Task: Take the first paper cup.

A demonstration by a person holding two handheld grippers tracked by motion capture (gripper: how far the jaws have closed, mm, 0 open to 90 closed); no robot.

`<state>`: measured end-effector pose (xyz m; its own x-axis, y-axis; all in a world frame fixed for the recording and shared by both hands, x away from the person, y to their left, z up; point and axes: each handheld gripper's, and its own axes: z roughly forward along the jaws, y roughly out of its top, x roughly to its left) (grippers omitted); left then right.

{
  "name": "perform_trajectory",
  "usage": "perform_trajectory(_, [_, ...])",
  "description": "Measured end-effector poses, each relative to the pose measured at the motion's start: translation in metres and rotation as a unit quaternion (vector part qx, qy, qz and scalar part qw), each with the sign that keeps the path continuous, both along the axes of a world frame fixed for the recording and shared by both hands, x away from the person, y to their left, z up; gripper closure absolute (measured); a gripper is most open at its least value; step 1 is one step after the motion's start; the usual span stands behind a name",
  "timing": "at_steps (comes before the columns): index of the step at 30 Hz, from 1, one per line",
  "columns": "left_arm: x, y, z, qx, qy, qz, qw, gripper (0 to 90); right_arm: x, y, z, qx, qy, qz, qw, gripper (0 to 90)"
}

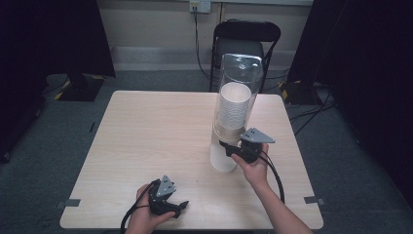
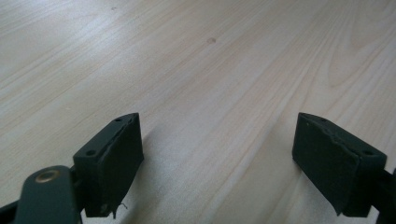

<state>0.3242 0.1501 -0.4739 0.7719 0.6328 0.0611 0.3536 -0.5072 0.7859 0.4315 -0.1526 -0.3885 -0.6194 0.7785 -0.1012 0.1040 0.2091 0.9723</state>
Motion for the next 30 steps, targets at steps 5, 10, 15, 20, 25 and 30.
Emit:
perform_trajectory(5, [0.000,0.000,0.000,0.003,-0.002,-0.002,1.0000,15.9,0.005,-0.004,-0.060,-0.093,0.097,-0.004,0.9909,36.9])
perform_trajectory(10, [0.002,0.000,0.001,0.006,0.000,-0.005,1.0000,15.8,-0.001,-0.004,-0.056,-0.092,0.122,0.018,0.9880,36.3])
perform_trajectory(15, [0.001,0.000,0.001,0.005,0.001,-0.005,1.0000,15.7,-0.003,-0.019,-0.060,-0.119,0.146,0.028,0.9817,35.8])
perform_trajectory(20, [0.001,0.000,0.001,0.005,0.000,-0.005,1.0000,15.7,-0.018,-0.030,-0.058,-0.148,0.128,0.039,0.9799,35.5])
perform_trajectory(25, [0.002,0.000,0.001,0.005,0.001,-0.005,1.0000,15.8,-0.029,-0.037,-0.062,-0.141,0.136,0.044,0.9796,35.3])
perform_trajectory(30, [0.002,0.000,0.002,0.008,-0.002,-0.012,0.9999,16.8,-0.036,-0.034,-0.062,-0.156,0.124,0.053,0.9785,35.2])
